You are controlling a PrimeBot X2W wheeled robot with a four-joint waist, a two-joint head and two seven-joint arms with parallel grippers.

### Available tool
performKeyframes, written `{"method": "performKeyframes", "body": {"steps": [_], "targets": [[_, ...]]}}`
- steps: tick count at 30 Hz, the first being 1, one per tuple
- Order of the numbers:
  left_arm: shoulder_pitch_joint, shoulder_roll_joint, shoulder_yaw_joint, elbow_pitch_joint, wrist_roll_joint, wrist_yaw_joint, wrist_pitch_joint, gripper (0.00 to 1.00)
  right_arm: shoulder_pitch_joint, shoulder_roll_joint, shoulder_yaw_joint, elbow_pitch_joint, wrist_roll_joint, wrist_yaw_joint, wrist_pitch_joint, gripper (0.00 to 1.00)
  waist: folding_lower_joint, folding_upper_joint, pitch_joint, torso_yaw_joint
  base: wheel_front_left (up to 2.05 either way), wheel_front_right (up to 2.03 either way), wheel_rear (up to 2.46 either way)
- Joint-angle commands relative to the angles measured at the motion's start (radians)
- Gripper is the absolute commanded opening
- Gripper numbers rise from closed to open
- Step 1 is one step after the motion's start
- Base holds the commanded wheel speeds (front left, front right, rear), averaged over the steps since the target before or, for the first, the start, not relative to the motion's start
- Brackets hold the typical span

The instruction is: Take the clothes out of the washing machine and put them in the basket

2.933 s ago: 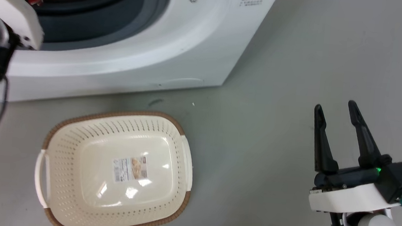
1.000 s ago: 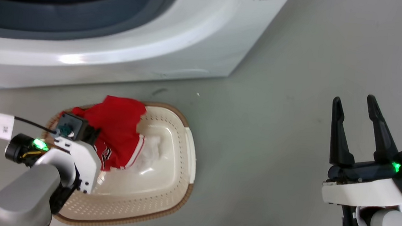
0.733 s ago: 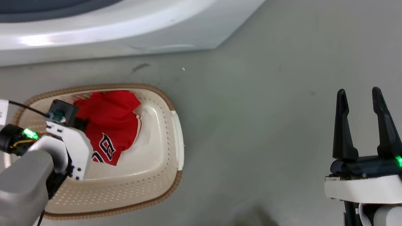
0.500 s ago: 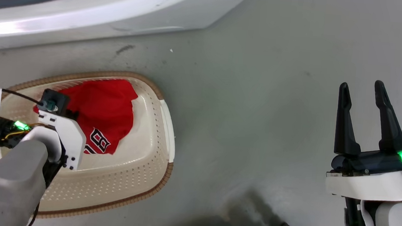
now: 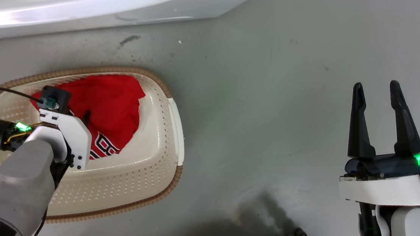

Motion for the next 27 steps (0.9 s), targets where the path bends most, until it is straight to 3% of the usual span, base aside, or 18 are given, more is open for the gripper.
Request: {"method": "performKeyframes", "body": {"steps": [1,11,16,27], "targets": [[-0.001,-0.012,0.0,0.008,-0.002,-0.008,-0.016,1.0,-0.01,0.001,-0.002,0.007,-0.009,-0.001,-0.002,1.0,-0.0001,0.0,-0.024,0.016,0.0,0.0,0.0],[0.03,-0.059,0.01,0.005,-0.026,-0.036,-0.1,1.0,0.009,0.001,-0.023,0.044,-0.063,-0.001,-0.002,1.0,-0.0001,0.0,-0.174,0.106,0.0,0.0,0.0],[0.045,-0.062,0.059,-0.078,-0.036,-0.042,-0.121,1.0,0.027,0.001,-0.044,0.067,-0.091,-0.001,-0.002,1.0,-0.0001,0.0,-0.269,0.158,0.0,0.0,0.0],[0.29,-0.001,0.382,-0.577,0.146,0.079,-0.121,1.0,0.071,0.001,-0.093,0.112,-0.14,-0.001,-0.002,1.0,-0.0001,0.0,-0.451,0.253,0.0,0.0,0.0]]}}
